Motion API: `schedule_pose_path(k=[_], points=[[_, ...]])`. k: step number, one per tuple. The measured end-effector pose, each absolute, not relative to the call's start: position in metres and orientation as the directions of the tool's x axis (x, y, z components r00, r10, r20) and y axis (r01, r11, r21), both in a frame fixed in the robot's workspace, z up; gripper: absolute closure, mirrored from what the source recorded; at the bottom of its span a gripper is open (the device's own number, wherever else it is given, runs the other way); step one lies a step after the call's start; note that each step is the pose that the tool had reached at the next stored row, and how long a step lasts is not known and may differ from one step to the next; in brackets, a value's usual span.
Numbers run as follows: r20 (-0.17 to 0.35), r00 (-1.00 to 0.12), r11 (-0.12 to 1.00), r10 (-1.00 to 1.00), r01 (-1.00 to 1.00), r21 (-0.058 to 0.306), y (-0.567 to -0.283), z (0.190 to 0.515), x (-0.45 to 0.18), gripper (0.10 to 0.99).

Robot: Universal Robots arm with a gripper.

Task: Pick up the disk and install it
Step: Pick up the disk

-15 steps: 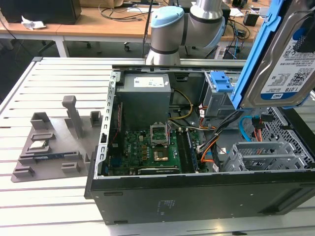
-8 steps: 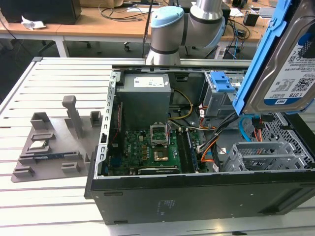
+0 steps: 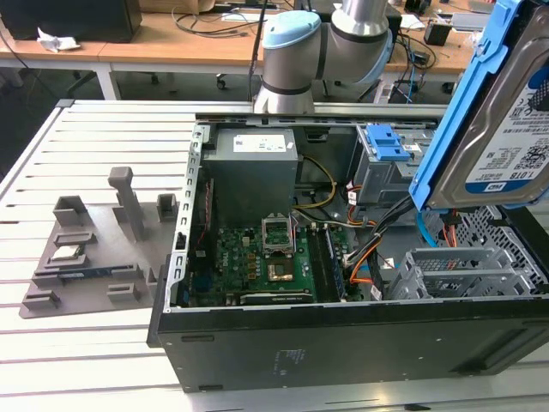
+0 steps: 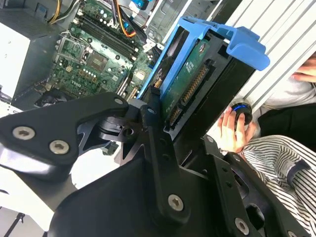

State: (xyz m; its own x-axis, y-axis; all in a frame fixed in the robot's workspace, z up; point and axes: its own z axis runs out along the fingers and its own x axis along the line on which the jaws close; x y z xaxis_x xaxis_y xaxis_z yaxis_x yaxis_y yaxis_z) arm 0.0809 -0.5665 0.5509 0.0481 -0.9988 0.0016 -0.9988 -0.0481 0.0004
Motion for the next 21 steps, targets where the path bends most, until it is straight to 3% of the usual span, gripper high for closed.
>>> schedule_pose_path(k=[6, 10, 21], points=[[0.002, 0.039, -0.039, -0.999, -0.999, 0.0, -0.567, 0.551, 0.081, 0.725], [0.001, -0.023, 0.023, -1.0, -1.0, 0.0, -0.567, 0.55, 0.081, 0.725], [-0.005, -0.023, 0.023, -1.0, -1.0, 0.001, -0.561, 0.532, 0.09, 0.725]])
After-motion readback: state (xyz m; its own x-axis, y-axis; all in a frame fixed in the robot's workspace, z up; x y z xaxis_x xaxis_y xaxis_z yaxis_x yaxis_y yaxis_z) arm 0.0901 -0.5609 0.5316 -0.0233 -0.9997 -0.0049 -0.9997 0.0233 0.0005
